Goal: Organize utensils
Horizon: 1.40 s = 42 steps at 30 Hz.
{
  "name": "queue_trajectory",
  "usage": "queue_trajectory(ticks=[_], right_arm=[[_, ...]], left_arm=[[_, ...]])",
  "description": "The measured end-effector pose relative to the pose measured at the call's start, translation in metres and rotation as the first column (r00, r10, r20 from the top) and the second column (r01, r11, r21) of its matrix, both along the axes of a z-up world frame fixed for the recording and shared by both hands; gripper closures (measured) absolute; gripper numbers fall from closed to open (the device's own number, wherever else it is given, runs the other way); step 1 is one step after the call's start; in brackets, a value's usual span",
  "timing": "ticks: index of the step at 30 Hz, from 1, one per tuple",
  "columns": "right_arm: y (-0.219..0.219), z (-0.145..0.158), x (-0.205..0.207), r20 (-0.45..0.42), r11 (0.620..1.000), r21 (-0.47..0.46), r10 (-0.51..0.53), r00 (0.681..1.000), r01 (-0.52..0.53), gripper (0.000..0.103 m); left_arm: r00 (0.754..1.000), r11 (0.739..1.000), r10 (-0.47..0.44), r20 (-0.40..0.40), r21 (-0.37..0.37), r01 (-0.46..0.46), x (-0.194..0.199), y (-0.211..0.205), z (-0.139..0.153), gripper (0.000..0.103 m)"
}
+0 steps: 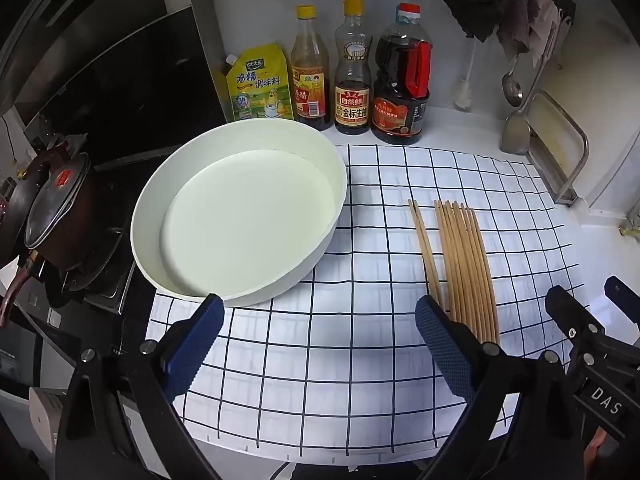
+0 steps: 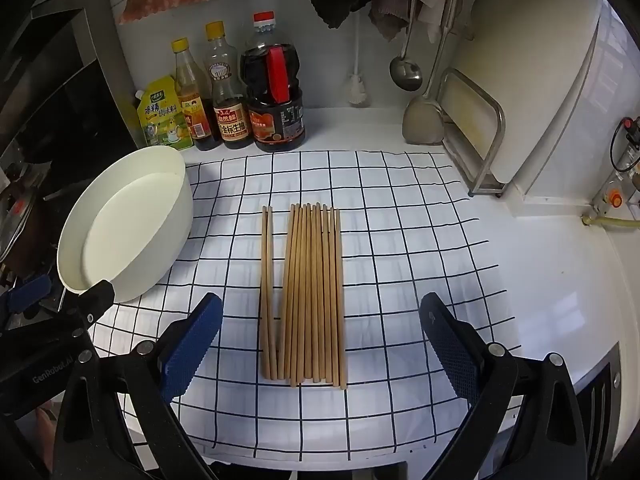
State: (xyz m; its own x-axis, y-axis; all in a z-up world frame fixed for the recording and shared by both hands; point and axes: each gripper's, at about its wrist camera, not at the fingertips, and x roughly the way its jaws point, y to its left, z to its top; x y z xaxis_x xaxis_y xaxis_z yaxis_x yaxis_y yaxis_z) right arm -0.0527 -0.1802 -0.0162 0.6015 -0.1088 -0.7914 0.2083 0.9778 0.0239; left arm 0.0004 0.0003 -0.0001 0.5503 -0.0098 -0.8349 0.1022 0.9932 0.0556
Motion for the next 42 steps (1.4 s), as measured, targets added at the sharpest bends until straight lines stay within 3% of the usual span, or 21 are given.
queue_trajectory(ticks=[42], right_arm=[[0.0023,-0.0007,-0.0015,0.006,1.000,0.000,0.001,1.000,-0.001,0.008]], left_arm=[[1.000,1.000,0.005,0.015,0.004,-0.005,0.0009,0.0028,0.0059,0.008]])
